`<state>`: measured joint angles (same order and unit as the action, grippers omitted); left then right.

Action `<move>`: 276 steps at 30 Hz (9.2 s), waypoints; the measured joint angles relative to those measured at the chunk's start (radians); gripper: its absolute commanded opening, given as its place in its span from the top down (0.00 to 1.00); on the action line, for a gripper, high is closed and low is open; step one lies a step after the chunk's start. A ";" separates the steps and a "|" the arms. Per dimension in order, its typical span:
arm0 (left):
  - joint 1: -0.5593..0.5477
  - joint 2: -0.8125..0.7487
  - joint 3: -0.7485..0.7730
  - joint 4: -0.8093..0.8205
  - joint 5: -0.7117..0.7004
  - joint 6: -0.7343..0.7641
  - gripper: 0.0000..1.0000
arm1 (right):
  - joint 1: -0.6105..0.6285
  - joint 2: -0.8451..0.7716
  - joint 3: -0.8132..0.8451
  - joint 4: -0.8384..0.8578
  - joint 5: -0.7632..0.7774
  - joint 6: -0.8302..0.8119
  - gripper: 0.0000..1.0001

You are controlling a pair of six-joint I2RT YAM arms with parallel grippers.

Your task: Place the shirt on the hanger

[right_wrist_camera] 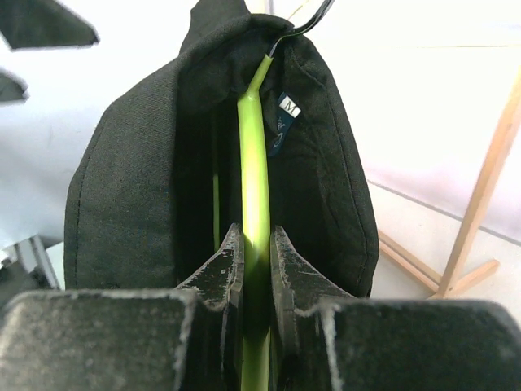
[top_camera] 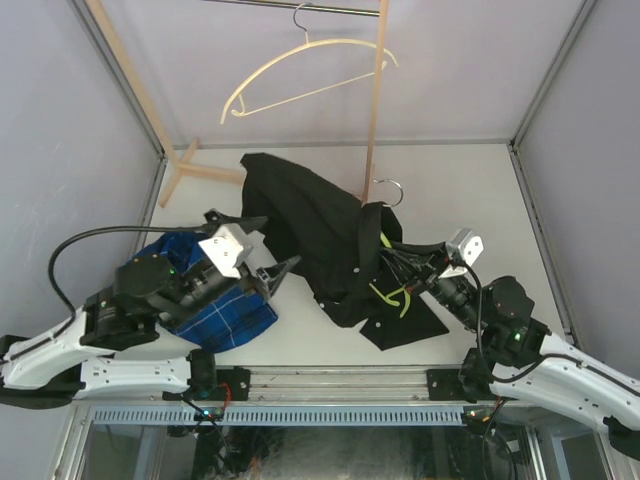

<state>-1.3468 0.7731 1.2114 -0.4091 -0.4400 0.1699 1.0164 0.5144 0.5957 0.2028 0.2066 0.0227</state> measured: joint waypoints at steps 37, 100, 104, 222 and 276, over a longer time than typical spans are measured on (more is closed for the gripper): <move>0.005 0.133 0.240 -0.454 0.230 0.327 0.65 | -0.015 -0.017 0.088 -0.337 -0.470 -0.007 1.00; 0.183 0.126 0.105 -0.337 0.684 0.101 0.36 | -0.015 0.021 0.101 -0.399 -0.528 -0.027 1.00; 0.194 0.062 0.093 -0.334 0.649 0.096 0.33 | -0.015 0.021 0.101 -0.396 -0.533 -0.029 1.00; 0.213 -0.143 -0.005 -0.286 0.277 0.104 1.00 | 0.269 0.266 -0.178 0.161 0.222 0.893 0.71; 0.208 -0.195 -0.026 -0.294 0.234 0.102 1.00 | -0.198 -0.392 0.013 -0.665 -0.214 0.428 0.42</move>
<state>-1.1385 0.5777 1.1858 -0.7029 -0.2058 0.2722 0.8185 0.1223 0.6086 -0.4625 -0.0078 0.4507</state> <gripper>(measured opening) 0.168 0.576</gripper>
